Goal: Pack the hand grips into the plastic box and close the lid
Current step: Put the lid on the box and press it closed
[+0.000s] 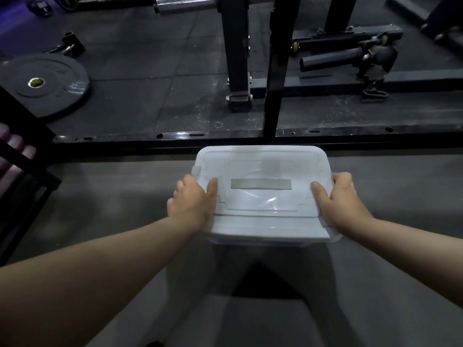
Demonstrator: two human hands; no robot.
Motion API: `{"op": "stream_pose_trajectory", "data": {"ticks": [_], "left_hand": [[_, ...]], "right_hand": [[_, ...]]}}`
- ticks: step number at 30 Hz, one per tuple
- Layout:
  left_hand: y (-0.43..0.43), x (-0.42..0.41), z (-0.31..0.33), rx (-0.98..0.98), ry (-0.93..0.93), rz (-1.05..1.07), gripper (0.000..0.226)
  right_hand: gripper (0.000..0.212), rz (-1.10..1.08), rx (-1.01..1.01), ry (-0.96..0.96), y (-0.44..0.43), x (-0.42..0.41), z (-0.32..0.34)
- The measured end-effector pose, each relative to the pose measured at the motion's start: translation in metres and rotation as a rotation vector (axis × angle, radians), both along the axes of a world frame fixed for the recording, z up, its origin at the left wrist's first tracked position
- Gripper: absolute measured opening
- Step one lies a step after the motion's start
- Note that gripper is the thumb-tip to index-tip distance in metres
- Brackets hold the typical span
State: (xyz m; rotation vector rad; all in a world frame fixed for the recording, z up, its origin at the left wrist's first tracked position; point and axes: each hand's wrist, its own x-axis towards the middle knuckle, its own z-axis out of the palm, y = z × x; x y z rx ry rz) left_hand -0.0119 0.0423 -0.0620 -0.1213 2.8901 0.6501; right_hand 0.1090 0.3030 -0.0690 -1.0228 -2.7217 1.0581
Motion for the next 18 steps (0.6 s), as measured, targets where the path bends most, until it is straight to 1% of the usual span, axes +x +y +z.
{"op": "stream_pose_trajectory", "data": {"ticks": [1, 3, 5, 9, 13, 14, 16, 18], "left_hand": [[0.002, 0.0, -0.001, -0.03, 0.001, -0.014, 0.073], [0.003, 0.0, -0.002, -0.026, 0.01, -0.017, 0.08], [0.001, -0.001, -0.004, 0.042, -0.002, -0.02, 0.079], [-0.001, -0.002, -0.005, 0.087, 0.018, -0.049, 0.078], [-0.001, -0.001, -0.006, 0.078, 0.038, -0.055, 0.077], [-0.001, -0.002, -0.007, 0.075, 0.042, -0.058, 0.078], [-0.002, -0.002, -0.008, 0.064, 0.052, -0.068, 0.078], [-0.002, -0.001, -0.008, 0.057, 0.058, -0.074, 0.077]], "right_hand": [[0.065, -0.056, -0.08, 0.038, 0.001, 0.0, -0.002], [0.077, -0.175, -0.208, 0.03, 0.002, 0.0, -0.004], [0.074, -0.204, -0.255, -0.026, 0.005, 0.001, -0.006], [0.073, -0.18, -0.195, -0.016, 0.006, 0.003, 0.0], [0.061, -0.112, 0.105, -0.023, -0.002, 0.001, 0.003], [0.059, -0.112, 0.133, -0.02, -0.004, 0.0, 0.003], [0.061, -0.124, 0.093, -0.002, -0.006, -0.001, 0.001], [0.064, -0.131, 0.0, 0.01, -0.003, -0.002, -0.001]]}}
